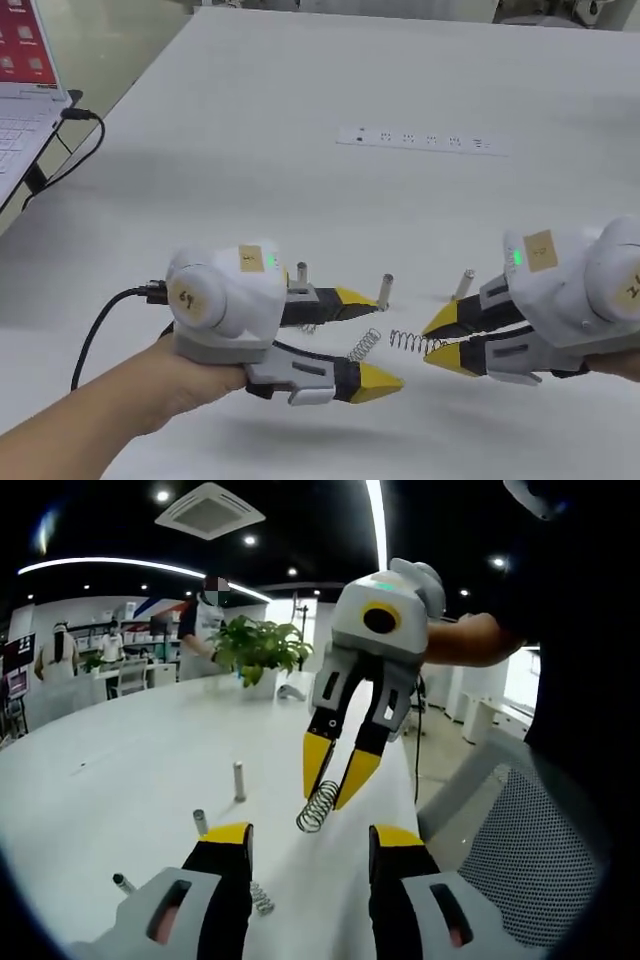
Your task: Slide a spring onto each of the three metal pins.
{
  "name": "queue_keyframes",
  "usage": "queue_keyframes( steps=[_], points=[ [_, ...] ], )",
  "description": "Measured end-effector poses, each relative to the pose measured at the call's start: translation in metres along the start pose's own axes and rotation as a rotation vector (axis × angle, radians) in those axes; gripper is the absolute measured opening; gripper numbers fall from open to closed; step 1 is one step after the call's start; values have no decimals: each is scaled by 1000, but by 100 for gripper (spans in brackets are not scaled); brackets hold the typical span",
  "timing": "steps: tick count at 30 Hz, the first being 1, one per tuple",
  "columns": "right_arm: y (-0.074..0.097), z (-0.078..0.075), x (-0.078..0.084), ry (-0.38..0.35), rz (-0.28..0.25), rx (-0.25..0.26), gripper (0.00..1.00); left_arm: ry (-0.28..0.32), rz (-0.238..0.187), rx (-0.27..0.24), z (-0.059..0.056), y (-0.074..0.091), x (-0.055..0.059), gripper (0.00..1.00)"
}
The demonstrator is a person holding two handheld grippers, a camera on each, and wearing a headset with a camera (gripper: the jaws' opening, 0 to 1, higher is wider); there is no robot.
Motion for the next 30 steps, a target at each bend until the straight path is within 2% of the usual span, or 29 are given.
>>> queue_keyframes(
  steps=[9, 25, 30],
  points=[
    [0, 5, -4, 17, -1, -10, 8, 39, -39, -5, -1, -4, -6, 25],
    [4, 8, -8, 35, -8, -17, 8, 32, -47, 13, -7, -7, -8, 11],
    [4, 8, -10, 40, -11, -14, 8, 25, -49, 32, -11, -6, -8, 6]
  ],
)
Point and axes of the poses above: the centre of the closed fingertips' face, and the gripper's own axes: y roughly backward along the fingers, z roughly to its left, x roughly out of its underside, the point moved 1 cm from there along y, roughly backward along the fingers, and after that the axes turned 11 degrees about -x, right-handed, at the moved point
